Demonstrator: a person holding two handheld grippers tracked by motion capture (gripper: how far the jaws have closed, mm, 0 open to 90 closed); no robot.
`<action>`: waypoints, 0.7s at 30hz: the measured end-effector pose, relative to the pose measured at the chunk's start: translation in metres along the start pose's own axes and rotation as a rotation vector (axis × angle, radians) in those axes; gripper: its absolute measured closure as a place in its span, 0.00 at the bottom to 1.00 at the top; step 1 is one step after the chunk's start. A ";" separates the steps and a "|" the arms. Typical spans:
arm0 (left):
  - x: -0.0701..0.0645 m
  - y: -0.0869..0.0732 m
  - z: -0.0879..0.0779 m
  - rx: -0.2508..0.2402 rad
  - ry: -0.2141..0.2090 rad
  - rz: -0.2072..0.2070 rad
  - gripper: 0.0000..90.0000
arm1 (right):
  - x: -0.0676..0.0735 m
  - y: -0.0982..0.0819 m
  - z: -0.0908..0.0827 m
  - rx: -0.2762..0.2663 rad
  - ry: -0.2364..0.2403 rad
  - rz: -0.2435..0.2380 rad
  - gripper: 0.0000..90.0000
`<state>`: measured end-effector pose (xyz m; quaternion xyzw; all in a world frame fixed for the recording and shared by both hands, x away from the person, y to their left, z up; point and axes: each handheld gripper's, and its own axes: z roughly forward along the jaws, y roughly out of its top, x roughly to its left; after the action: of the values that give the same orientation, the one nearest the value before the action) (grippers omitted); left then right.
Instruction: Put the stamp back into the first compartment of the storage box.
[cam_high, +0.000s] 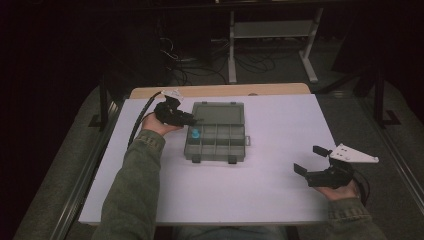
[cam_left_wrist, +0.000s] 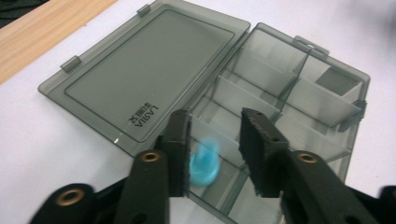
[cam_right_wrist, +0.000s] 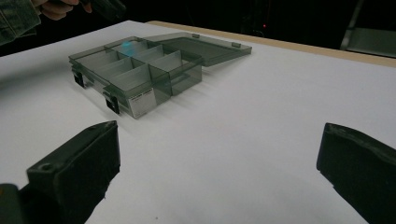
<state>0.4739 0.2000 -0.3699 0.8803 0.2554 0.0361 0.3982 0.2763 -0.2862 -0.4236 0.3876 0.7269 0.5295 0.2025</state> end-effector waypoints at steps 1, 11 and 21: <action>-0.001 0.000 0.000 -0.004 0.000 -0.003 0.66 | 0.000 0.000 0.000 0.001 0.000 0.001 0.00; -0.006 0.002 -0.009 -0.030 -0.006 -0.017 0.30 | 0.000 0.000 0.001 0.002 -0.002 0.002 0.00; -0.012 -0.003 -0.021 -0.073 0.002 -0.011 0.14 | 0.001 0.000 0.002 0.011 -0.001 0.007 0.00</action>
<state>0.4571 0.2100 -0.3564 0.8637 0.2593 0.0439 0.4300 0.2770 -0.2847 -0.4242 0.3916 0.7284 0.5259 0.1987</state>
